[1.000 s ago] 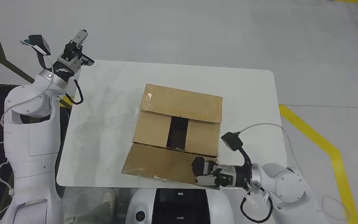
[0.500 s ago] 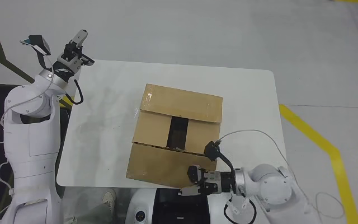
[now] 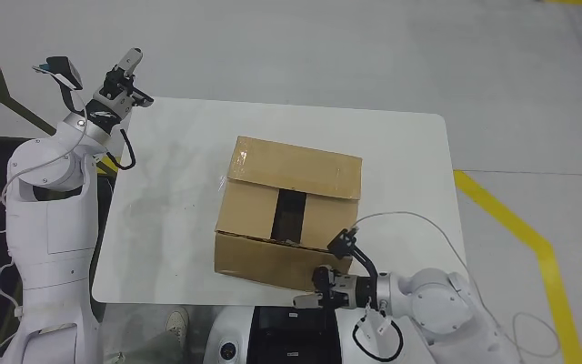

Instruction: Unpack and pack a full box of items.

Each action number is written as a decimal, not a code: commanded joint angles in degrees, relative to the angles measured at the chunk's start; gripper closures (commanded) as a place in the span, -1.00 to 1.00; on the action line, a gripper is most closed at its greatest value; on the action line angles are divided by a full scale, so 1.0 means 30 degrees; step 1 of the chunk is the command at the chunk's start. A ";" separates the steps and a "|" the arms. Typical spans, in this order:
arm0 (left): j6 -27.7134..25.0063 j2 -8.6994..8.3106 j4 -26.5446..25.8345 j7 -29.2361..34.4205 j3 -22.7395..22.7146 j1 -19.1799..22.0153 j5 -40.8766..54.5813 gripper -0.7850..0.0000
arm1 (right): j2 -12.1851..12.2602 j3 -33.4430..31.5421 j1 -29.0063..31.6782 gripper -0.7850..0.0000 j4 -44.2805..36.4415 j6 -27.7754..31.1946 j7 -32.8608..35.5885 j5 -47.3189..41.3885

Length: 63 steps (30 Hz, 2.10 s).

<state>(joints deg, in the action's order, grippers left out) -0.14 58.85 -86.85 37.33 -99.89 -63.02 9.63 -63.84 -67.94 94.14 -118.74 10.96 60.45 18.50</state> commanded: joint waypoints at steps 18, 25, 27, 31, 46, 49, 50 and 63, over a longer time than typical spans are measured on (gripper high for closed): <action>0.0000 0.0000 0.0001 0.0000 0.0000 0.0001 0.0000 -1.00 | 0.0417 -0.0500 0.0150 -1.00 -0.0113 -0.1524 -0.1353 0.1845; 0.0000 0.0000 0.0001 0.0000 0.0000 0.0001 0.0000 -1.00 | 0.0576 -0.0826 0.0608 -1.00 -0.0859 -0.0137 -0.1454 0.0212; 0.0000 0.0000 0.0001 0.0000 0.0000 0.0001 0.0000 -1.00 | 0.0661 -0.1243 0.1007 -1.00 -0.1238 0.0790 -0.1597 -0.0714; 0.0000 0.0000 0.0001 0.0000 0.0000 0.0001 0.0000 -1.00 | 0.0796 -0.2375 0.1725 -1.00 -0.1646 0.1742 -0.2681 -0.1971; 0.0000 0.0000 0.0001 0.0000 0.0000 0.0001 0.0000 -1.00 | 0.0886 -0.6140 0.2468 -1.00 -0.0285 0.1598 -0.6665 -0.9158; 0.0000 0.0000 0.0001 0.0000 0.0000 0.0001 0.0000 -1.00 | 0.0906 -0.6695 0.2586 -1.00 -0.0287 0.1673 -0.6952 -0.9768; 0.0000 0.0000 0.0001 0.0000 0.0000 0.0001 0.0000 -1.00 | 0.0916 -0.6850 0.2626 -1.00 -0.0275 0.1803 -0.6968 -0.9869; 0.0000 0.0000 0.0001 0.0000 0.0000 0.0001 0.0000 -1.00 | 0.0948 -0.7294 0.2599 -1.00 -0.0183 0.1391 -0.7181 -1.0148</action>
<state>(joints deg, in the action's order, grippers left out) -0.14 58.85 -86.85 37.33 -99.89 -63.02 9.63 -60.99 -89.82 101.93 -119.29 15.13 38.90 -11.95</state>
